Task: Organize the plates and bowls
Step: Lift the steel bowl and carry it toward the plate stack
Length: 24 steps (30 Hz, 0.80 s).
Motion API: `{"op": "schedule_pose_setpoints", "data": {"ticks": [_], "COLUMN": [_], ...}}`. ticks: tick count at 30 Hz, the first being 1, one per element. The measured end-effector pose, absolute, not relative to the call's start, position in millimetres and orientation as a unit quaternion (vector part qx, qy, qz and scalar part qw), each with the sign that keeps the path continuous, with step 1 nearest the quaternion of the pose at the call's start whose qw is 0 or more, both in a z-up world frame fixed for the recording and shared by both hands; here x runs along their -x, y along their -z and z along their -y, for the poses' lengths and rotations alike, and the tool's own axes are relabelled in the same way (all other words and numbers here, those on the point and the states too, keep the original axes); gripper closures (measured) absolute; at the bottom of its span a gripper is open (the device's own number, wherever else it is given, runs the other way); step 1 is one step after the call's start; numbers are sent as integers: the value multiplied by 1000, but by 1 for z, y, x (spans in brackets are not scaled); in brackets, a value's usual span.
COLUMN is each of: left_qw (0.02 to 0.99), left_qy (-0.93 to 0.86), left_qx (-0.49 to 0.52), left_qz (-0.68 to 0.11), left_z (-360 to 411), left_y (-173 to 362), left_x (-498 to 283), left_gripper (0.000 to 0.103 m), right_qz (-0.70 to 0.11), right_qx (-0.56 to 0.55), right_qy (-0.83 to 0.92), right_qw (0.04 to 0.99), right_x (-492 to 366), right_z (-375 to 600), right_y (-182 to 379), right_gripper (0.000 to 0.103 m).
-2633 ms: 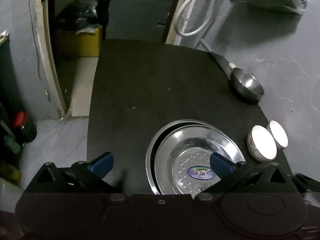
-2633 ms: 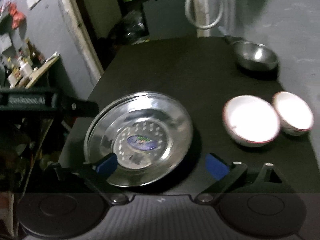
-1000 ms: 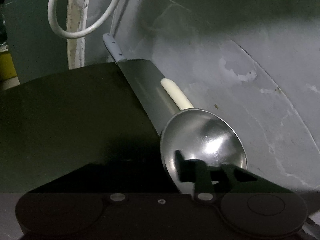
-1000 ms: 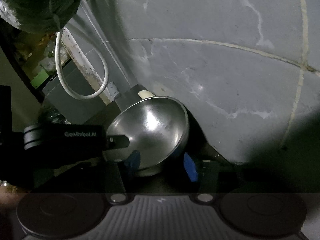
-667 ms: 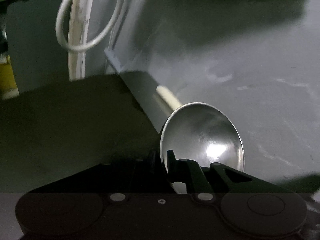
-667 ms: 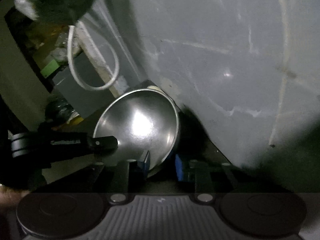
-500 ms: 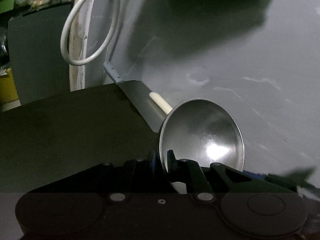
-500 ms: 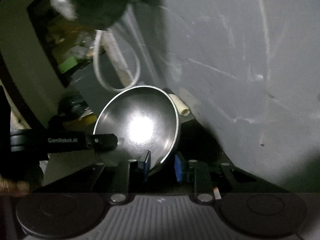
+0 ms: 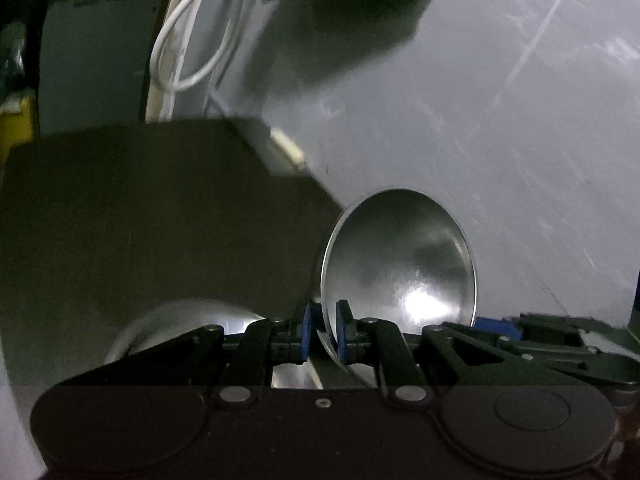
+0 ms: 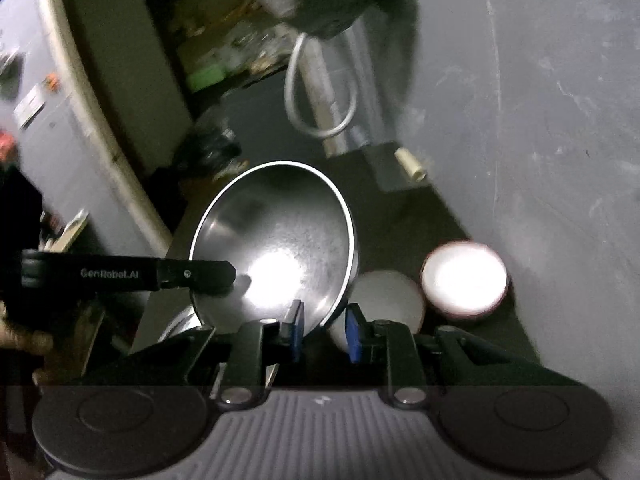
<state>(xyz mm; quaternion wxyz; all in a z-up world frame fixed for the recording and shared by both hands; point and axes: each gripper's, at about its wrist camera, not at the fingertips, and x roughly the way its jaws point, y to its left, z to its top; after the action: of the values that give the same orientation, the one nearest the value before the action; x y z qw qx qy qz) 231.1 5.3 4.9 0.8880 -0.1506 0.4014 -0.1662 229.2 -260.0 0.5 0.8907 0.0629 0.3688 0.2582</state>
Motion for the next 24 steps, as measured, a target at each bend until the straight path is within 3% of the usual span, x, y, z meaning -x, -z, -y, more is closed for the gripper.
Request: {"op": "schedule_pose_setpoints", "data": {"ticks": [14, 24], "left_qw": [815, 793], "left_qy": [155, 133], "left_qx": [193, 220], "left_qz": [-524, -552], "left_z": [-28, -42], "left_y": [45, 53], "left_x": [-123, -91], "left_gripper": [88, 88], "right_qz": [-449, -510], "right_qx": [22, 33], "right_qy": [-350, -372], "right_qw": [822, 775], "right_x": [-125, -118], "right_z": [246, 227], "right_y": [9, 34], "right_gripper": [78, 78]}}
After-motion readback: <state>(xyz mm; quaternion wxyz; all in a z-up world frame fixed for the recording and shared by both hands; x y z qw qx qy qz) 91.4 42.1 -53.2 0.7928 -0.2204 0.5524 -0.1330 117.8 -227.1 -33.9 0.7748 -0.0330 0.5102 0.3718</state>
